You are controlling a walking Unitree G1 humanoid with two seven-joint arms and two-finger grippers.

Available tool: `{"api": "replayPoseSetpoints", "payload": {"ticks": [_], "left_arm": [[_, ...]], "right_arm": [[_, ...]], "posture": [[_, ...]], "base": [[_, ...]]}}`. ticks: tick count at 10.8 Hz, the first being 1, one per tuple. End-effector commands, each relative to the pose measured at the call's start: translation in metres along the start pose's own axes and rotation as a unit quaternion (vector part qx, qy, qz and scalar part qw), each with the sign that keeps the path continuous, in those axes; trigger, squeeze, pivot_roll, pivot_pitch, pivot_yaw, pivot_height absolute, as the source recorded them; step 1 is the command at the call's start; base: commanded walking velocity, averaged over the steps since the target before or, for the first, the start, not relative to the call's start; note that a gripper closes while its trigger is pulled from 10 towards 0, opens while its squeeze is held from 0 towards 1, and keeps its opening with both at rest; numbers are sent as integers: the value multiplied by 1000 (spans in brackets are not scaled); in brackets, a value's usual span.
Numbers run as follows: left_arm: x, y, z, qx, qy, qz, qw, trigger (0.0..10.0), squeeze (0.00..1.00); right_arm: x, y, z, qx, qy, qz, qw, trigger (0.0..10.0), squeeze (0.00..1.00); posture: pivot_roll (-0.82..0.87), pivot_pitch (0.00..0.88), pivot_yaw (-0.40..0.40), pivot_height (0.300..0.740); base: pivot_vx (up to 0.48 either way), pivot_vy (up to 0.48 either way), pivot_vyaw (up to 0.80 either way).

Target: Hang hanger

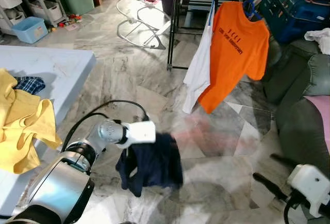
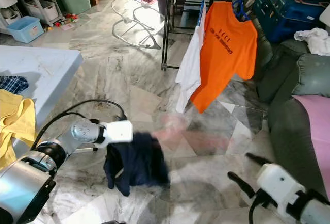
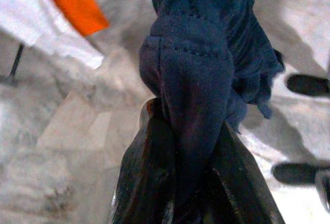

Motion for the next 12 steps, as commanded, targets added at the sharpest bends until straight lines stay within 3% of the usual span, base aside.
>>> {"api": "replayPoseSetpoints", "payload": {"ticks": [1,3,4,5,6,7,8,10,11,12], "left_arm": [[1,-2,-3,-31,32,5,999,0,0],[-1,-7,-14,-104,101,8,989,0,0],[-2,-5,-17,-125,110,23,986,0,0],[-2,1,-19,-112,99,35,988,0,0],[-4,8,-23,-94,91,47,990,0,0],[-6,14,-27,-106,89,69,988,0,0],[-6,26,-27,-93,63,99,989,0,0],[-3,61,-26,-51,12,171,984,0,0],[-2,76,-25,-28,-3,201,979,0,0],[-2,90,-24,-22,-17,235,972,0,0]], "right_arm": [[-6,10,9,12,-37,21,999,10000,1000],[1,12,19,65,-153,44,985,10000,1000],[12,7,11,106,-186,52,975,10000,1000],[22,-1,8,153,-235,51,959,10000,1000],[31,-16,5,221,-304,38,926,10000,1000],[43,-26,-8,279,-309,24,909,10000,1000],[59,-36,-23,350,-321,10,880,10000,0],[84,-39,-34,382,-337,-22,860,10000,0],[93,-28,-34,364,-320,-3,875,10000,0],[101,-15,-39,351,-262,31,898,10000,0]], "posture": [[-99,74,14,740],[-97,67,14,740],[-94,66,14,740],[-88,63,10,740],[-86,64,10,740],[-82,66,10,740],[-73,66,10,740],[-72,69,3,740],[-74,69,0,740],[-75,71,-4,740]], "base": [[0,0,0],[0,0,0],[0,0,0],[0,0,0],[0,0,0],[0,0,0],[0,0,0],[0,0,0],[0,0,0],[0,0,0]]}}
Point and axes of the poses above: a point about 5 cm out from each wrist's last joint towards the gripper, its own x axis pointing out of the wrist towards the gripper, its own y axis along the axis of the wrist's last joint, z = x × y, the point moved 4 cm from there along x, pointing out of the wrist towards the gripper, and after that the axes turned 4 degrees about x, right-handed, at the moved point
